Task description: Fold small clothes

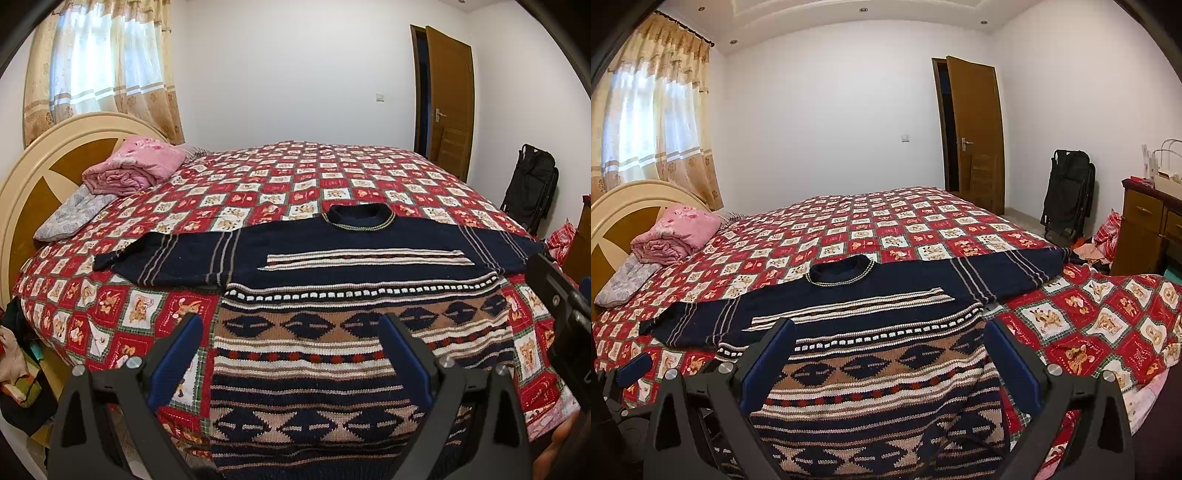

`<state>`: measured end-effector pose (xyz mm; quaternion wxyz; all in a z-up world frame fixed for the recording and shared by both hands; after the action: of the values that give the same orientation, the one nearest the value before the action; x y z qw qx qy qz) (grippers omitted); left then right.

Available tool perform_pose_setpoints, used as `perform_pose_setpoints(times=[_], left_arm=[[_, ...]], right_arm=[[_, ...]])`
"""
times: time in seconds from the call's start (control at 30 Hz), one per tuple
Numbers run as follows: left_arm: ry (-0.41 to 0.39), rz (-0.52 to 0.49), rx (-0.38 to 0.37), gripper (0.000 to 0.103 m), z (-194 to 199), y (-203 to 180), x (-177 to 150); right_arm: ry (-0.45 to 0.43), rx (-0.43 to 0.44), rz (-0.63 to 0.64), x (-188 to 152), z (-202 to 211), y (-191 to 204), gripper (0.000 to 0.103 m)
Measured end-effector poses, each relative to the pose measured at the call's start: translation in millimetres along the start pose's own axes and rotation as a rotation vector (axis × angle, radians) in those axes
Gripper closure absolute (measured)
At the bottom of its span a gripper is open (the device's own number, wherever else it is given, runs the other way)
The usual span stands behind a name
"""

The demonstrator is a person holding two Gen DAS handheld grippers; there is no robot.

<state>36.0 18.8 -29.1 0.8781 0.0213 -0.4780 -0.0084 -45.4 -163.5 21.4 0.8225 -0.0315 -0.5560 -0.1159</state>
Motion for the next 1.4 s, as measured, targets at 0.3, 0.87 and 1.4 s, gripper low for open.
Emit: perform_pose_setpoints(times=[0.3, 0.87, 1.4], left_arm=[[0.01, -0.001, 0.0, 0.005, -2, -3, -5], [0.1, -0.049, -0.005, 0.005, -53, -20, 9], [0.289, 0.021, -0.193, 0.005, -151, -57, 31]], right_arm=[[0.029, 0.005, -0.014, -3, -5, -1, 0.001], [0.282, 0.011, -0.257, -15, -88, -85, 0.001], [0.372, -0.336, -0.712, 23, -237, -392, 0.031]])
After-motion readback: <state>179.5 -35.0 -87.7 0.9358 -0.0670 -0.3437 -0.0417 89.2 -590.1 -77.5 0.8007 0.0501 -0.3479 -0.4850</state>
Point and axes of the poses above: each gripper's, at about its wrist camera, not at the fingertips, and z roughly against the way its jaws point, y to its left, x to its top, the point moved 6 cm from there along -z, roughly the way its jaws point, and after that the axes turned 2 degrees about -y, right-handed, at the moved point
